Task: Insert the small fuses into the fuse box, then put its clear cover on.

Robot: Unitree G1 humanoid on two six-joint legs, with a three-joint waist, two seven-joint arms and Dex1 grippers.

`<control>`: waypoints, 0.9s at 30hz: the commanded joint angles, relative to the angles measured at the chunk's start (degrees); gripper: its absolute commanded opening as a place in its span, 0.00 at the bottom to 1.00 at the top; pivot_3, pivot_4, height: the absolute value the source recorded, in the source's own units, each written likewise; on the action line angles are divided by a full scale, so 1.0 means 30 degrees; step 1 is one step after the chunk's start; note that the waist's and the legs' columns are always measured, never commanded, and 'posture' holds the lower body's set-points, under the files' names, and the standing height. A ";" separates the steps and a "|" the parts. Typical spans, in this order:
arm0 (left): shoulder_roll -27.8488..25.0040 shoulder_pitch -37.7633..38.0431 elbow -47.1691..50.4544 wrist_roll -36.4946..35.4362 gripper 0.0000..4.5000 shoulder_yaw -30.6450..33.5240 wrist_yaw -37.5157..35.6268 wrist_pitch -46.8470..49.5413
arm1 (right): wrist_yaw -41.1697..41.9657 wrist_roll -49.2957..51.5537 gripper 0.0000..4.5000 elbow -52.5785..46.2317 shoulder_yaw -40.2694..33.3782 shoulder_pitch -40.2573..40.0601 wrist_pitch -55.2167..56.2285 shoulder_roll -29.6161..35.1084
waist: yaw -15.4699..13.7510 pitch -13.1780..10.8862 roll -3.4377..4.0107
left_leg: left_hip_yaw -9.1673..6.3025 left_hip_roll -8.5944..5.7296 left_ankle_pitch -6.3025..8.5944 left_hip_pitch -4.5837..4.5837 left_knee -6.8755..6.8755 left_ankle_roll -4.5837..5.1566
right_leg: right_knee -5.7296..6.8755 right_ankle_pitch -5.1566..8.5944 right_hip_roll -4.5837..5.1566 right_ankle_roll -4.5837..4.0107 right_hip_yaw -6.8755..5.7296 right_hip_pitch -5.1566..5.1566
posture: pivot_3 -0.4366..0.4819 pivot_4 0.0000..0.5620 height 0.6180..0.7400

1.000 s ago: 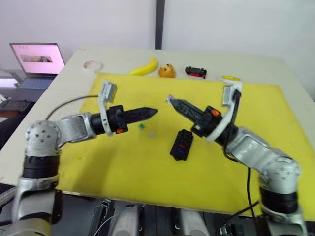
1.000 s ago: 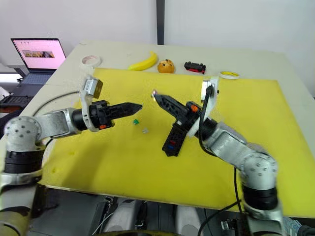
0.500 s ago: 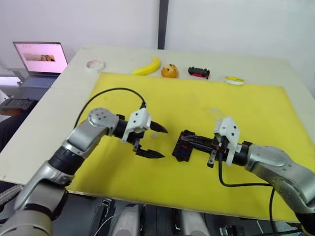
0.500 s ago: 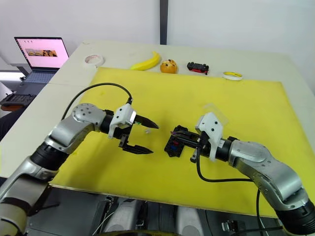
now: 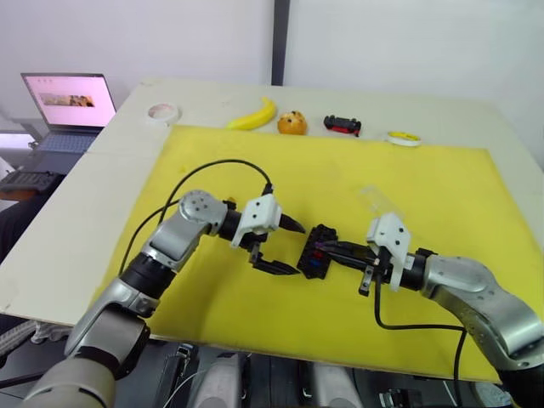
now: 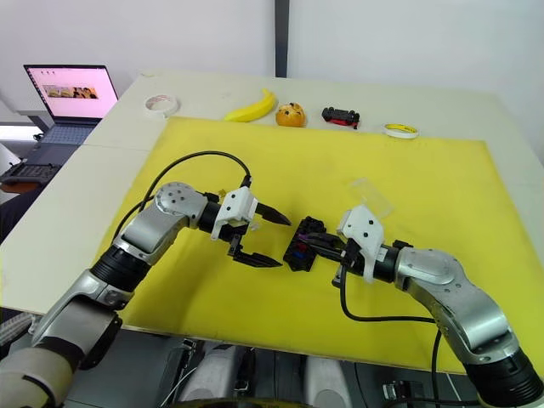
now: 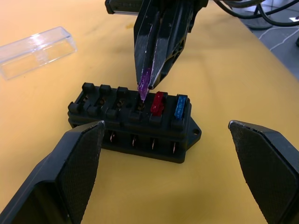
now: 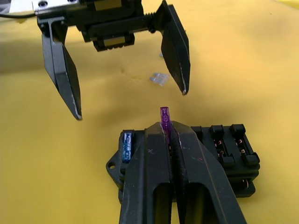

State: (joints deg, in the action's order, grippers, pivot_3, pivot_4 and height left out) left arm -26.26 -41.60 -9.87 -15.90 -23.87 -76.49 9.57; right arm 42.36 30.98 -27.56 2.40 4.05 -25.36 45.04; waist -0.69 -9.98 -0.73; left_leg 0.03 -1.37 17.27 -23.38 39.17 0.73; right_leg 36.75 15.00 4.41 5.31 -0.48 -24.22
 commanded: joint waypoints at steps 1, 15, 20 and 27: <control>0.0226 -0.0555 0.0156 0.0197 0.99 0.0509 -0.0122 -0.0261 | 0.0242 -0.0467 0.00 -0.0007 -0.0433 0.0333 0.0448 -0.0266 | -0.0003 0.0000 0.0000 | 0.0000 -0.0001 0.0000 0.0000 0.0005 0.0000 | 0.0004 0.0000 0.0000 0.0000 0.0000 0.0000 | 0.48 0.27 1.00; 0.0546 -0.0437 0.0262 0.0850 0.99 0.0602 0.0064 -0.0239 | 0.1041 -0.1365 0.00 0.0665 -0.0498 0.0243 0.0760 -0.0767 | 0.0003 0.0001 0.0001 | 0.0001 -0.0004 -0.0002 0.0009 0.0017 -0.0002 | 0.0055 0.0001 -0.0003 0.0000 -0.0001 -0.0003 | 0.48 0.27 1.00; 0.0599 -0.0310 0.0452 0.1007 0.99 0.0550 0.0013 -0.0212 | 0.1101 -0.1682 0.00 0.0870 -0.0452 0.0251 0.0785 -0.0881 | 0.0005 0.0001 0.0000 | 0.0000 -0.0007 -0.0002 0.0011 0.0022 -0.0003 | 0.0069 0.0001 -0.0002 0.0000 -0.0001 -0.0004 | 0.48 0.27 1.00; 0.0624 -0.0336 0.0433 0.1156 0.99 0.0483 0.0026 -0.0280 | 0.1286 -0.1600 0.00 0.0729 -0.0426 0.0409 0.0604 -0.1119 | 0.0008 0.0002 0.0002 | 0.0001 -0.0007 -0.0003 0.0014 0.0027 -0.0006 | 0.0079 0.0001 -0.0005 0.0001 -0.0001 -0.0005 | 0.48 0.27 1.00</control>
State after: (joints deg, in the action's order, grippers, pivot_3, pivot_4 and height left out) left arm -24.56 -42.27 -10.13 -12.68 -23.34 -76.38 9.57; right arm 45.79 25.92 -24.37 2.34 4.73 -23.92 42.04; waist -0.66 -9.97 -0.72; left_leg 0.03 -1.39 17.26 -23.34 39.25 0.71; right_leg 36.99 15.00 4.39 5.31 -0.48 -24.23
